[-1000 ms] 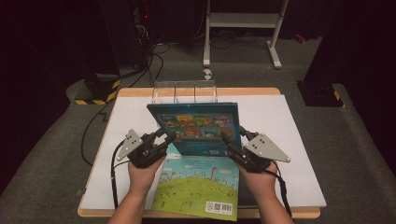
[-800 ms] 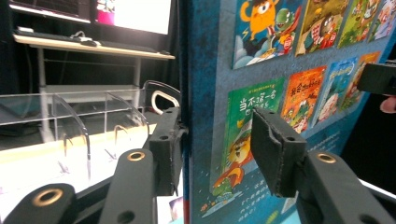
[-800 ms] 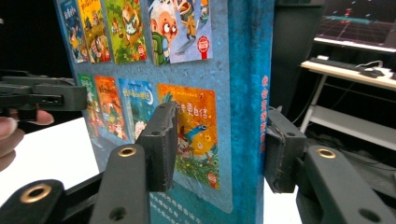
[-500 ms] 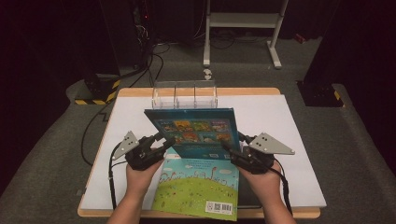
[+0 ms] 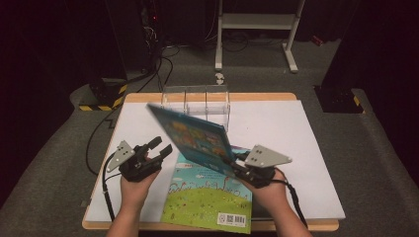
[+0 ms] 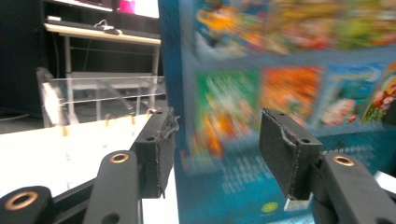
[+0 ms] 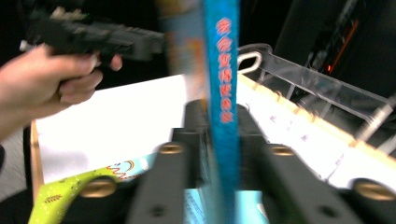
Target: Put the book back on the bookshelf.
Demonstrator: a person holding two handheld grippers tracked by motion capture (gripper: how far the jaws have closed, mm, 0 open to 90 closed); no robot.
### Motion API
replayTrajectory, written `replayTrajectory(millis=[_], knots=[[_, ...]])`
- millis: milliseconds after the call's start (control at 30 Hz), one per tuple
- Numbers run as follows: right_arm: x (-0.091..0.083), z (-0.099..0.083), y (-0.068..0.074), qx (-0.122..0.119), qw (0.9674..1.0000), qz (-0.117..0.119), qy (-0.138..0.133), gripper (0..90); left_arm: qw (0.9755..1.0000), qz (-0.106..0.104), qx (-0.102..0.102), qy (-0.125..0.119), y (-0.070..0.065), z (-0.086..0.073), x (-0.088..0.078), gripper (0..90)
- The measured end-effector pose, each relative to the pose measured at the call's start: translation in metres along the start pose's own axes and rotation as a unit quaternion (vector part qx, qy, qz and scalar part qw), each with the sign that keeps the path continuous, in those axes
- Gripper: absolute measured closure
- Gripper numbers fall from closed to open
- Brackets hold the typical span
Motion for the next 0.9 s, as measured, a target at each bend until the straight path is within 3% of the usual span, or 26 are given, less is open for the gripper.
replayTrajectory(millis=[33, 100, 267, 300, 433, 900], knots=[[0.010, -0.001, 0.003, 0.015, 0.9993, -0.034, 0.001, 82.9, 0.9999, 0.012, -0.002, 0.002, 0.006, 0.001, -0.006, 45.7], [0.014, -0.004, 0.001, 0.021, 0.9994, -0.025, -0.011, 82.9, 0.9998, 0.018, -0.011, 0.006, 0.013, 0.003, -0.012, 44.8], [0.029, -0.004, 0.007, 0.018, 0.9991, -0.037, -0.008, 82.9, 0.9993, 0.029, -0.005, 0.021, 0.018, 0.002, -0.019, 42.1], [0.036, -0.005, 0.009, 0.018, 0.9991, -0.038, -0.006, 82.9, 0.9990, 0.033, 0.006, 0.030, 0.018, 0.003, -0.020, 41.1], [0.050, -0.005, 0.011, 0.028, 0.9988, -0.041, -0.002, 82.8, 0.9988, 0.032, 0.020, 0.032, 0.014, 0.006, -0.021, 39.1], [0.090, -0.006, 0.023, 0.027, 0.9983, -0.050, 0.012, 82.4, 0.9994, 0.021, 0.016, 0.021, 0.004, 0.015, -0.022, 33.7]])
Point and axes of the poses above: each handheld gripper's, and its own axes: x roughly forward along the jaws, z roughly out of its top, y roughly to its left, the point moved 2 cm from there along x, roughly forward along the jaws, and after that the axes turned 12 degrees about -y, right-handed, at the moved point
